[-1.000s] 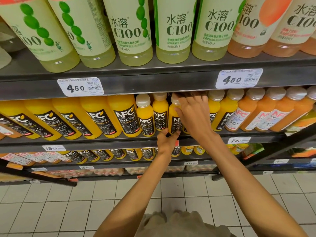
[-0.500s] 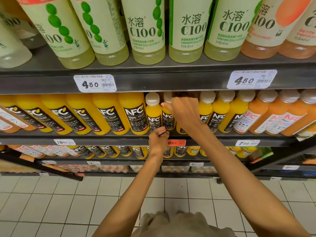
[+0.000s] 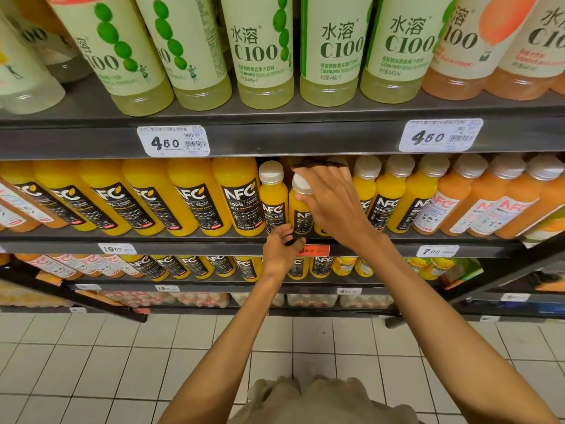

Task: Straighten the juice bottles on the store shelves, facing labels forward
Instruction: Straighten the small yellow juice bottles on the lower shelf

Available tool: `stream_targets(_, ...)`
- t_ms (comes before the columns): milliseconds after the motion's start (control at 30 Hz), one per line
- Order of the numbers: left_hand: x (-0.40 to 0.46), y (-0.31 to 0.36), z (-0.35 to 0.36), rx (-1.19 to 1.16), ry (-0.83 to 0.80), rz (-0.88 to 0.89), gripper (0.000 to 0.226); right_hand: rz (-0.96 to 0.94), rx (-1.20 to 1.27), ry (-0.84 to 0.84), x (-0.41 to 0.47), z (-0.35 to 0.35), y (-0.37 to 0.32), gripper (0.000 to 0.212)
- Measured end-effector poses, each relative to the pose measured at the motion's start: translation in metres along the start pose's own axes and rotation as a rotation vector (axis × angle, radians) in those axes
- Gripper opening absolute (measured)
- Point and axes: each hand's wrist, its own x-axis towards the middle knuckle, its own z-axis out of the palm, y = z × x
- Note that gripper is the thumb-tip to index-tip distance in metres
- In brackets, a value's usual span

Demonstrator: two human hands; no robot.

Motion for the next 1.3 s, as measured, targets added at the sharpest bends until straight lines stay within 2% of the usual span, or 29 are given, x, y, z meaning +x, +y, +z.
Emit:
stream_targets(133,-0.008,-0.003,0.005,0.06,-0.024,0.035,0.069,0.065,0.201,-0.029,-0.006,-0.011,0.0,0.041)
stream_targets(300,-0.022,-0.001,0.004,0.102,-0.044,0.22,0.075,0.164,0.461,-0.024,-0.015,-0.023,0.002,0.044)
stream_targets(433,-0.043,0.006,-0.004,0.066,-0.152,0.281,0.051,0.294,0.731,0.026,-0.022,-0.028,-0.004,0.045)
stream_targets(500,-0.055,0.008,-0.012,0.034,-0.231,0.306,0.04,0.411,0.944,0.047,-0.021,-0.03,-0.005,0.044)
stream_targets(633,-0.08,0.012,-0.021,0.068,-0.432,0.226,0.024,0.703,1.388,-0.14,-0.021,-0.029,-0.008,0.03)
stream_targets(700,-0.093,0.011,-0.02,0.012,-0.487,0.142,0.031,0.753,1.544,-0.172,-0.023,-0.028,-0.012,0.017)
stream_targets(767,-0.107,0.008,-0.018,-0.104,-0.446,0.1,0.049,0.758,1.482,-0.119,-0.022,-0.03,-0.015,0.01)
stream_targets(867,-0.119,0.008,-0.021,-0.138,-0.341,0.108,0.042,0.817,1.413,-0.012,-0.023,-0.03,-0.017,0.018)
stream_targets(933,-0.122,0.009,-0.025,-0.198,-0.339,0.068,0.05,0.859,1.476,-0.041,-0.024,-0.032,-0.014,0.024)
stream_targets(1000,-0.123,0.011,-0.028,-0.382,-0.473,-0.005,0.063,0.868,1.575,-0.105,-0.026,-0.034,-0.011,0.031)
stream_targets(1100,-0.13,0.015,-0.031,-0.649,-0.731,-0.107,0.063,0.887,1.831,-0.18,-0.031,-0.037,-0.012,0.04)
stream_targets(1167,-0.134,0.014,-0.028,-0.654,-0.769,-0.19,0.068,0.921,1.989,-0.164,-0.033,-0.037,-0.016,0.035)
stream_targets(1200,-0.135,0.012,-0.026,-0.615,-0.749,-0.211,0.071,0.943,1.982,-0.138,-0.034,-0.036,-0.017,0.032)
stream_targets(1300,-0.14,0.012,-0.024,-0.397,-0.543,-0.12,0.061,0.982,1.787,-0.107,-0.038,-0.037,-0.016,0.027)
